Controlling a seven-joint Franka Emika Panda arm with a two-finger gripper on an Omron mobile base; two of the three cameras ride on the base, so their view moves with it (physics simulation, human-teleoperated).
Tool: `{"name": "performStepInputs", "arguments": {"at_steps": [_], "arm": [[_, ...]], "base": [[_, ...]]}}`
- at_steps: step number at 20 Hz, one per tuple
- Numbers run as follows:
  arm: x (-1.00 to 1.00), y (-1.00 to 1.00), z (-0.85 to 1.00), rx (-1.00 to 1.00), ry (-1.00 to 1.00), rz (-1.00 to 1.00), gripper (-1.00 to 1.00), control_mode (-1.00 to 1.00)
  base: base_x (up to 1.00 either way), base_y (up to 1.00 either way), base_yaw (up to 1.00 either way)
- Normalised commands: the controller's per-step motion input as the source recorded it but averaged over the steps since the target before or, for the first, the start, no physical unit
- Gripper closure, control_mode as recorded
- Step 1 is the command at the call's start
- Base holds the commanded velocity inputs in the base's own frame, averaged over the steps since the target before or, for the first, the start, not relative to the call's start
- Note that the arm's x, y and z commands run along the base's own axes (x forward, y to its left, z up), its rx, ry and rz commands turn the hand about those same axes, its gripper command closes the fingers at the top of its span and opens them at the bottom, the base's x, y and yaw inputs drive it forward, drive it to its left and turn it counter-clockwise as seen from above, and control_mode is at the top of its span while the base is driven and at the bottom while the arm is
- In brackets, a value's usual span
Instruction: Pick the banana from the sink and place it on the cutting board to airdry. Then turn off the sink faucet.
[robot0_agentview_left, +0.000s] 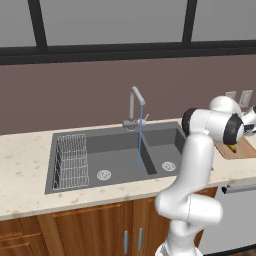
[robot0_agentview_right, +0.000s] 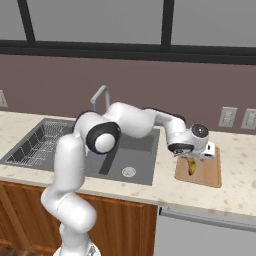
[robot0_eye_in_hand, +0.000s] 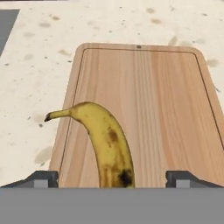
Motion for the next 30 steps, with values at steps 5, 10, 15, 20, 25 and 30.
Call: {"name": "performStepInputs", "arguments": {"at_steps": [5,10,15,20,25,30], "arm": [[-0.33,0.59,0.28,-0.05,-0.07,0.1,-1.0,-1.0],[-0.41,0.73,0.29,-0.17,-0.1,0.16,-1.0,-1.0],[-0.26,0.49,0.72,-0.16,-0.09,0.13,-1.0,-1.0],[-0.09,0.07,1.0,-0.07,0.0,0.05,-1.0,-1.0],[-0.47,0.15,0.58,-0.03,-0.03,0.02,-1.0,-1.0],[-0.76,0.21,0.24,0.01,-0.09,-0.01,-1.0,-1.0]], "base": [[0.0,0.0,0.0],[0.0,0.0,0.0],[0.0,0.0,0.0],[0.0,0.0,0.0],[0.0,0.0,0.0],[0.0,0.0,0.0]]}}
